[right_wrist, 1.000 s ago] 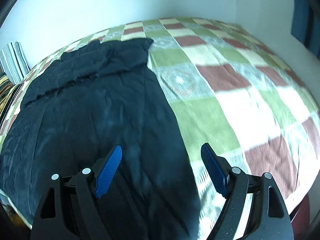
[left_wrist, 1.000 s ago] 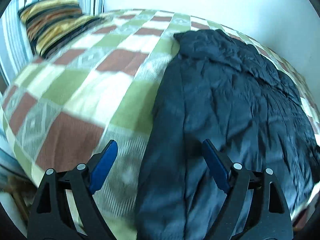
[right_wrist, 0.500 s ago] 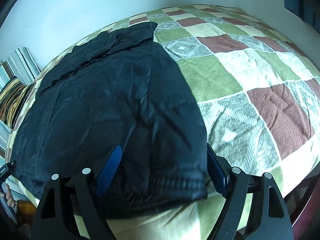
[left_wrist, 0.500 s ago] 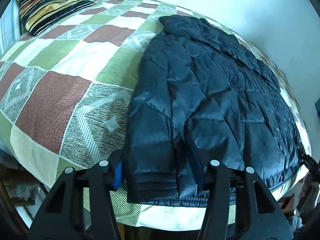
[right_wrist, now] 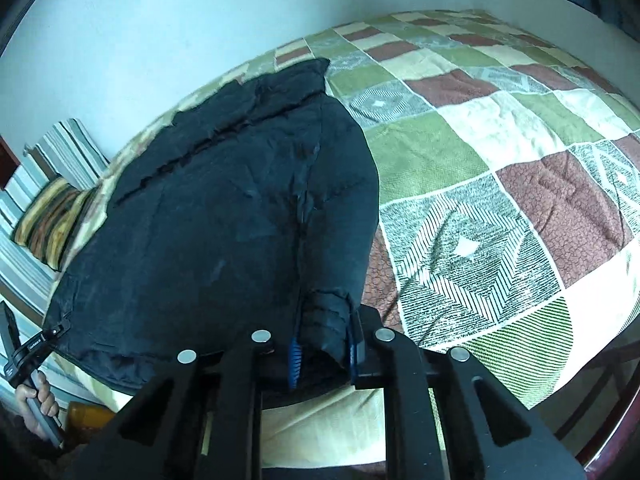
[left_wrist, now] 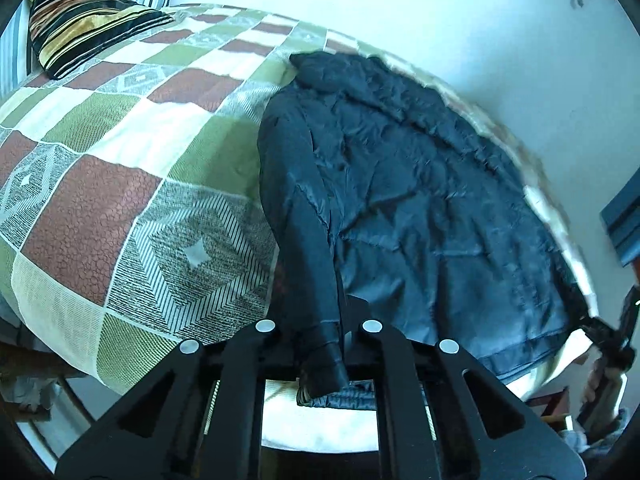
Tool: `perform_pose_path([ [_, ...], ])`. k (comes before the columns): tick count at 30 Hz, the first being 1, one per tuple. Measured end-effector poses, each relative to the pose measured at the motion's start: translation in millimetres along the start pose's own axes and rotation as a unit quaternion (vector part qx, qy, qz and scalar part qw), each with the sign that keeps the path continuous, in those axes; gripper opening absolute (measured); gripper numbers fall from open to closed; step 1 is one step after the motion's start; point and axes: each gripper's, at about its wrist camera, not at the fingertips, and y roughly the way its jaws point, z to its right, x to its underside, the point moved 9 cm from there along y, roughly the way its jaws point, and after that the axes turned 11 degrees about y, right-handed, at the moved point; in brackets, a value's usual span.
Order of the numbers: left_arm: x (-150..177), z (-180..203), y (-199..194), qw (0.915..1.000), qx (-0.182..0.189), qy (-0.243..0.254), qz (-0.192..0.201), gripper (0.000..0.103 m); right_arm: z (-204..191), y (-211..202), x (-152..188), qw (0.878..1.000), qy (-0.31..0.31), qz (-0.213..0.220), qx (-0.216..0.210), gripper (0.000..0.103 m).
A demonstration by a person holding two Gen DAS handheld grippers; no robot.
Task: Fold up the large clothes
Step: 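Grasp the jacket hem with both grippers and lift it toward the collar, then carry the held hem over the jacket body toward the collar with both grippers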
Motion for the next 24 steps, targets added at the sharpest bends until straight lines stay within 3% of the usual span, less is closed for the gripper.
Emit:
perform_pose_path([
  [2,-7.7,-1.1,-11.3,0.9996,0.017,-0.017,0.015,0.010,-5.0,-10.5,-4.9,1.000,0.003,0.009,-0.016,0.014],
  [6,-34.9,0.7,-23.7,0.9990,0.015,-0.016,0.038,0.010,-19.0,-21.8,-24.8,0.999,0.003,0.024,-0.043,0.013],
  [13,-124.3,18.3,-37.2,0.9937,0.004,0.026,0.109,0.010,-62.7,-22.8,-93.5,0.993,0.001,0.049,-0.111,0.013],
  [18,-182.4,10.8,-3.4,0.9921,-0.013,0.027,0.122,0.010,-80.6,5.0,-145.1,0.991,0.019,0.053,-0.123,0.013],
  [24,-227.4,-16.6,73.0,0.9961,-0.034,-0.001,0.082,0.010,-83.9,73.4,-198.1,0.992,0.060,0.029,-0.109,0.013],
])
